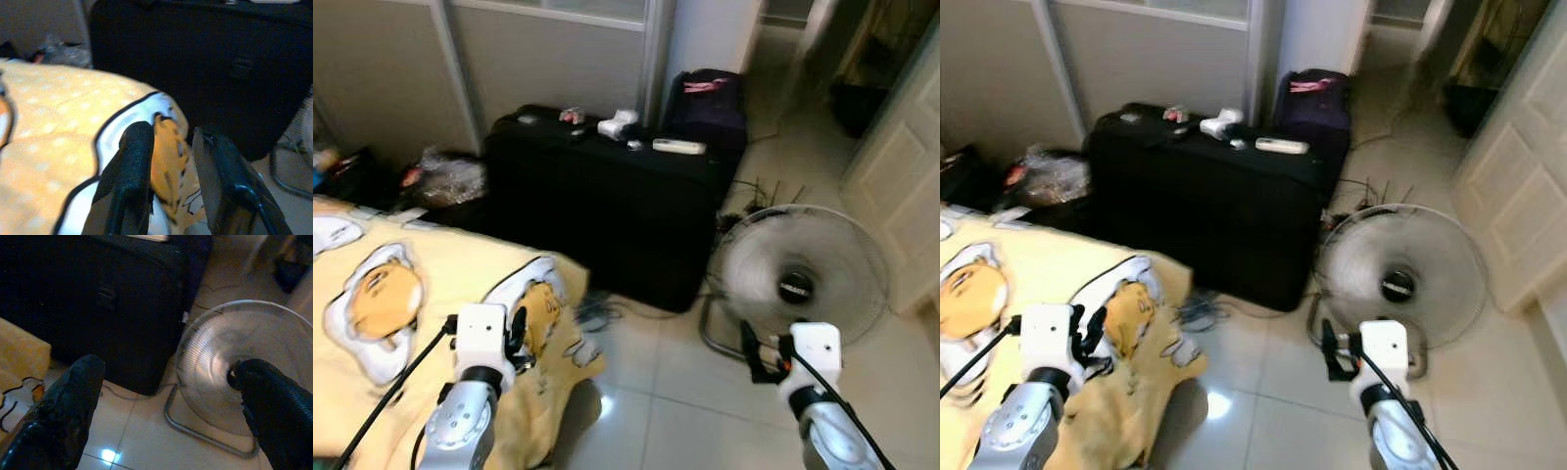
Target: Clean up the room
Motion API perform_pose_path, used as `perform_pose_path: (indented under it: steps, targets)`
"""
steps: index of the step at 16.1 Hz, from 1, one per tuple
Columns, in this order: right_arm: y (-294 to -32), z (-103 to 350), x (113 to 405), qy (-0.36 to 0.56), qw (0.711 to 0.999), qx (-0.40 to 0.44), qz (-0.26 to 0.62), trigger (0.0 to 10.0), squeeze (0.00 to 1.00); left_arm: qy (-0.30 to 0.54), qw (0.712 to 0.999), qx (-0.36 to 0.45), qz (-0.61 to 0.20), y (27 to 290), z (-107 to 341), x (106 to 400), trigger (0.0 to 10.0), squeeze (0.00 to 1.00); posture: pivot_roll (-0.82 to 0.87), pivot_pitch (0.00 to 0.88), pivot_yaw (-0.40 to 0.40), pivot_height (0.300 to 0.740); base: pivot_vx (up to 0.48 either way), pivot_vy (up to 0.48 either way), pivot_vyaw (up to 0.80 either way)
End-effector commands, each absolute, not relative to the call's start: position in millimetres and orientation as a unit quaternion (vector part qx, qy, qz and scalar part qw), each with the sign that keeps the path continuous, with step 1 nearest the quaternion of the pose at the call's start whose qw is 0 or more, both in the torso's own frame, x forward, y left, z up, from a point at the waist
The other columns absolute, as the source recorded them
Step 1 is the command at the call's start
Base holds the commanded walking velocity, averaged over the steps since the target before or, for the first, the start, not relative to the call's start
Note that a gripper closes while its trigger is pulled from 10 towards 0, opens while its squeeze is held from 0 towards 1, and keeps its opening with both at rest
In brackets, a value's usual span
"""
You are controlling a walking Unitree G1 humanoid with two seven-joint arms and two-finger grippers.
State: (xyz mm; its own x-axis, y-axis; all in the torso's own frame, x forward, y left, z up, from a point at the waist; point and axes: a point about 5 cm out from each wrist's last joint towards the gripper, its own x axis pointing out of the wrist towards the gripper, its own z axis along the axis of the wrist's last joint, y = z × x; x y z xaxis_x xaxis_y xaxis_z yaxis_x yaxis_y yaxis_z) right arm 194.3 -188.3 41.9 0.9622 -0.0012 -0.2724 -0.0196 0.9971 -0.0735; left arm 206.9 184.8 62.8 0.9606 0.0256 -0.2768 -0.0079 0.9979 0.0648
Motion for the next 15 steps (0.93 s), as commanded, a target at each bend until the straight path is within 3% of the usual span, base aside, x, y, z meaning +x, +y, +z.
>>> perform_pose_path:
  steps: [1, 3, 7, 8, 10, 15]
  targets:
    - [-183, 52, 202, 0.108, 0.993, -0.048, 0.019, 10.0, 1.00, 0.123, 0.992, 0.029, 0.014, 187, 70, 208, 10.0, 0.00, -0.03, 0.000, -0.018, 0.740, 0.000, 0.000, 0.80]
    - [-177, 64, 213, 0.082, 0.994, -0.068, 0.035, 10.0, 1.00, 0.069, 0.997, -0.022, 0.023, 182, 89, 222, 10.0, 0.00, -0.01, 0.000, -0.023, 0.740, 0.000, 0.000, 0.80]
    - [-170, 65, 216, 0.057, 0.995, -0.076, 0.022, 10.0, 1.00, 0.086, 0.996, 0.020, 0.019, 190, 94, 225, 10.0, 0.00, -0.01, 0.000, -0.004, 0.740, 0.000, 0.000, 0.80]
    - [-171, 62, 216, 0.074, 0.996, -0.052, 0.027, 10.0, 1.00, 0.054, 0.997, 0.054, 0.017, 189, 103, 228, 10.0, 0.00, -0.01, 0.000, -0.003, 0.740, 0.000, 0.000, 0.80]
    - [-171, 62, 216, 0.076, 0.996, -0.032, 0.041, 10.0, 1.00, 0.070, 0.997, 0.019, 0.001, 185, 104, 229, 10.0, 0.00, -0.02, 0.000, 0.002, 0.740, 0.000, 0.000, 0.80]
    - [-176, 64, 223, 0.075, 0.997, -0.022, 0.028, 10.0, 1.00, 0.053, 0.996, 0.072, -0.012, 184, 107, 235, 10.0, 0.00, -0.02, 0.000, 0.003, 0.740, 0.000, 0.000, 0.80]
